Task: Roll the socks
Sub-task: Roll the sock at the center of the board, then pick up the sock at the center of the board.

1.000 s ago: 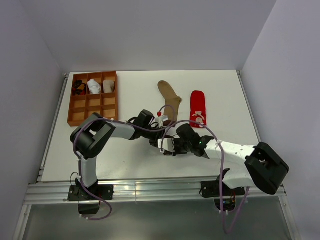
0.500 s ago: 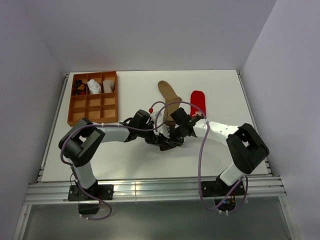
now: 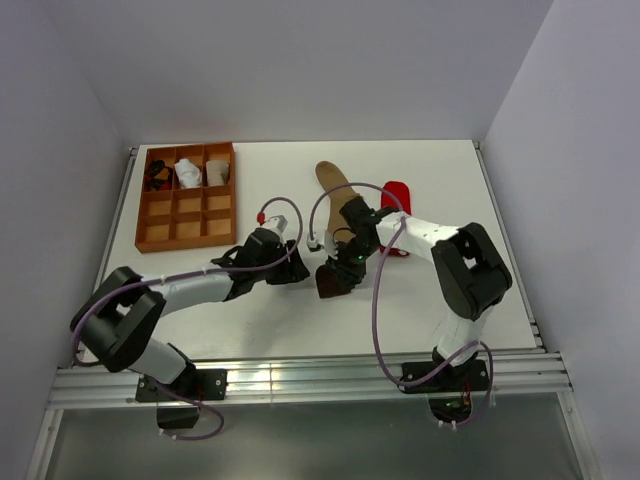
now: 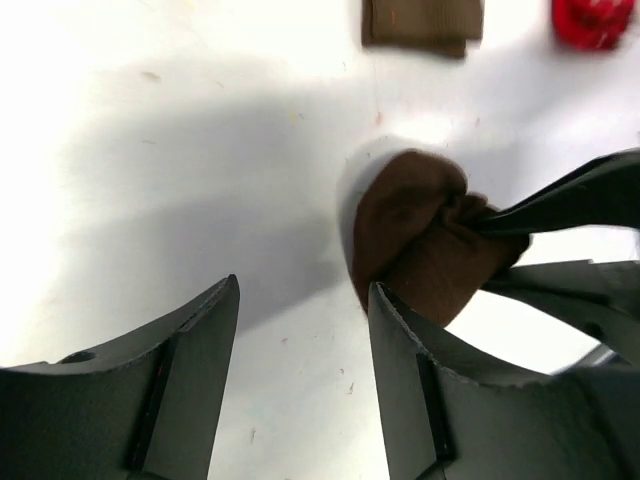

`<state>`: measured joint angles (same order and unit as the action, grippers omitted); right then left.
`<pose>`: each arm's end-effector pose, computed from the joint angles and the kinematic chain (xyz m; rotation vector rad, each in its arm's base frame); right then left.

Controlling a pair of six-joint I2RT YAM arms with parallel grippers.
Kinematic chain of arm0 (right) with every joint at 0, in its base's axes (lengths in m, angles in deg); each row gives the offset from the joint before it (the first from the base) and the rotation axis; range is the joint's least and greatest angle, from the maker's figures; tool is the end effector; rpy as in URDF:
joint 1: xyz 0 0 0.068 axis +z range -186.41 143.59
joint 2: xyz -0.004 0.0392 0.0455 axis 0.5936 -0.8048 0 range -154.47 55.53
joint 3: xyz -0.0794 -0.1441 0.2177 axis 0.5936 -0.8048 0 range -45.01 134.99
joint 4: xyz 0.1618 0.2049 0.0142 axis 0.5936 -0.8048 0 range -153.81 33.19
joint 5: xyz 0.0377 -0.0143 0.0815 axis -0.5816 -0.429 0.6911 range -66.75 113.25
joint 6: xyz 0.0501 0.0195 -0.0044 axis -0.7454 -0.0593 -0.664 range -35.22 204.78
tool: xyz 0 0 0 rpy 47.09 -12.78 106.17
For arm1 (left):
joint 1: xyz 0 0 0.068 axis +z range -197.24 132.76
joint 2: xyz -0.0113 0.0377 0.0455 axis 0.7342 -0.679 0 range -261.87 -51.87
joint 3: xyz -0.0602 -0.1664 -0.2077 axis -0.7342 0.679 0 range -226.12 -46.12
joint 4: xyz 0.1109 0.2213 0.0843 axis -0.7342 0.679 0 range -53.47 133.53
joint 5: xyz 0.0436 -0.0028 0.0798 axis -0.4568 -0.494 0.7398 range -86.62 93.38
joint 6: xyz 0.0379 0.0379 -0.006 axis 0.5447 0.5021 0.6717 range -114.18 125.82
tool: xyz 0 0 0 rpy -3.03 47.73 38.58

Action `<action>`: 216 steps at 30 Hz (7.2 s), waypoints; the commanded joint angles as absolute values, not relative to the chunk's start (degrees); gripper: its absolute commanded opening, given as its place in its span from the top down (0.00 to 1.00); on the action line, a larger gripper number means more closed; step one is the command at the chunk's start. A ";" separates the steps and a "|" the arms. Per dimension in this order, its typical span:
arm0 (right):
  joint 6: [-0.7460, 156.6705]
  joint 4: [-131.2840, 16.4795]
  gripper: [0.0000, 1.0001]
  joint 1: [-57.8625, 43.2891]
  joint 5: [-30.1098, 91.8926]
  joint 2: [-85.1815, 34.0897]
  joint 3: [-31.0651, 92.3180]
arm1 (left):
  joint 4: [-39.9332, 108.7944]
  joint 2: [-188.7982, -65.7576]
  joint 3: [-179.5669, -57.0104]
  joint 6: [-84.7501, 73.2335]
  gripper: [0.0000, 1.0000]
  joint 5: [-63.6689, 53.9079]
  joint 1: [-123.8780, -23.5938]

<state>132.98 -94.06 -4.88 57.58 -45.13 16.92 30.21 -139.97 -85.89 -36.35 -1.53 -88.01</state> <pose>0.2644 0.1858 0.1661 -1.8179 2.0162 0.7808 0.2256 -0.1985 0.1610 0.0169 2.4494 -0.8008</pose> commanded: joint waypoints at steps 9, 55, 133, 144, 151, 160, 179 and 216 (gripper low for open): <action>132.06 -115.23 0.78 -7.93 57.97 -62.65 32.59 | 23.79 -124.56 -78.90 -27.79 0.44 12.07 -90.81; 128.02 -128.27 0.72 -11.01 57.36 -80.43 50.45 | 19.92 -150.22 -91.64 -12.46 0.67 -12.26 -96.46; 144.37 -50.57 0.30 11.22 31.25 -16.62 -19.34 | 67.30 -174.65 -120.92 -19.32 1.00 -40.74 -84.42; 145.42 -50.92 0.37 11.84 30.98 -21.80 -17.06 | 67.30 -174.57 -120.65 -18.61 1.00 -43.02 -84.15; 145.42 -53.80 0.73 11.84 29.75 -25.23 -15.48 | 66.68 -174.13 -120.04 -18.52 1.00 -43.73 -83.89; 141.91 -65.84 0.76 11.05 33.27 -27.43 -10.48 | 55.88 -163.42 -112.06 -28.80 0.51 -31.45 -81.43; 141.81 -91.87 0.76 2.88 47.15 -39.29 6.66 | 24.16 -121.17 -75.84 -47.53 0.43 6.43 -81.59; 146.30 -116.04 0.76 -3.19 50.85 -59.16 26.44 | 34.15 -144.24 -98.15 2.57 0.28 30.90 -119.92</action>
